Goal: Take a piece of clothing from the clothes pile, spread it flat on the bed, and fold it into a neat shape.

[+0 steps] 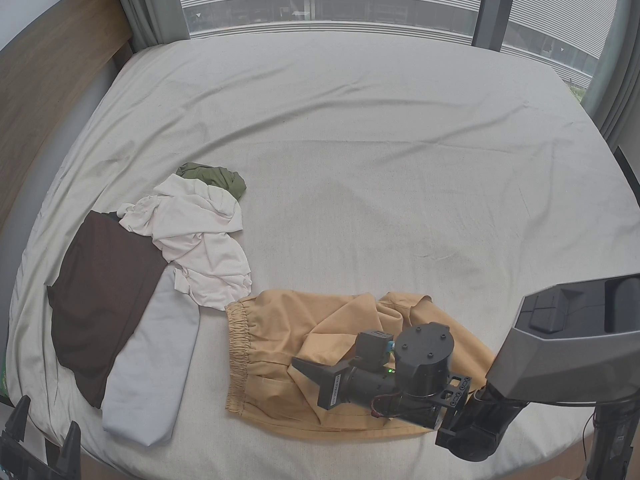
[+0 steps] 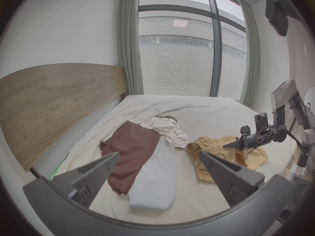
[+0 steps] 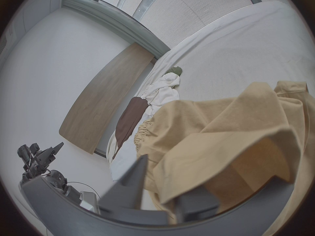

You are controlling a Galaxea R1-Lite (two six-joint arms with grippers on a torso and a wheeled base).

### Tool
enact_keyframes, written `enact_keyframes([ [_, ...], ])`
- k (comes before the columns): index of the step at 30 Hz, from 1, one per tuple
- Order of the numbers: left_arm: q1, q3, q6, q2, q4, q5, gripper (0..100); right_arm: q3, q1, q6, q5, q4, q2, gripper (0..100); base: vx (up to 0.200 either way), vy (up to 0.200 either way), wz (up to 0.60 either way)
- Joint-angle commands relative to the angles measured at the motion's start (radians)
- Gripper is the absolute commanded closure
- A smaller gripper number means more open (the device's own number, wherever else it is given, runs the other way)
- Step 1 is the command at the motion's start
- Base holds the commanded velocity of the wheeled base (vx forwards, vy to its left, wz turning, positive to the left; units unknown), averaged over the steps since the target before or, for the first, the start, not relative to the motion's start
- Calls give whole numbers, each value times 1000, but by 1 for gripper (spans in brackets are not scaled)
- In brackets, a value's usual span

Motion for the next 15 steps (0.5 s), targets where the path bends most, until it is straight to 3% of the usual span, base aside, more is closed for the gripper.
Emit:
enact_keyframes([
  [1, 0, 18, -2, -16, 0, 0, 0, 51, -22, 1, 2, -30, -30, 100, 0, 0, 0],
  [8, 0, 18, -5, -16, 0, 0, 0, 139, -37, 5, 14, -68, -106, 100, 0, 0, 0],
  [13, 0, 16, 15, -16, -9, -37, 0, 220, -53, 5, 80, -132, -115, 100, 0, 0, 0],
  [15, -3, -64, 8, -1, -63, -48, 0, 238, -65, 4, 91, -134, -129, 100, 0, 0, 0],
])
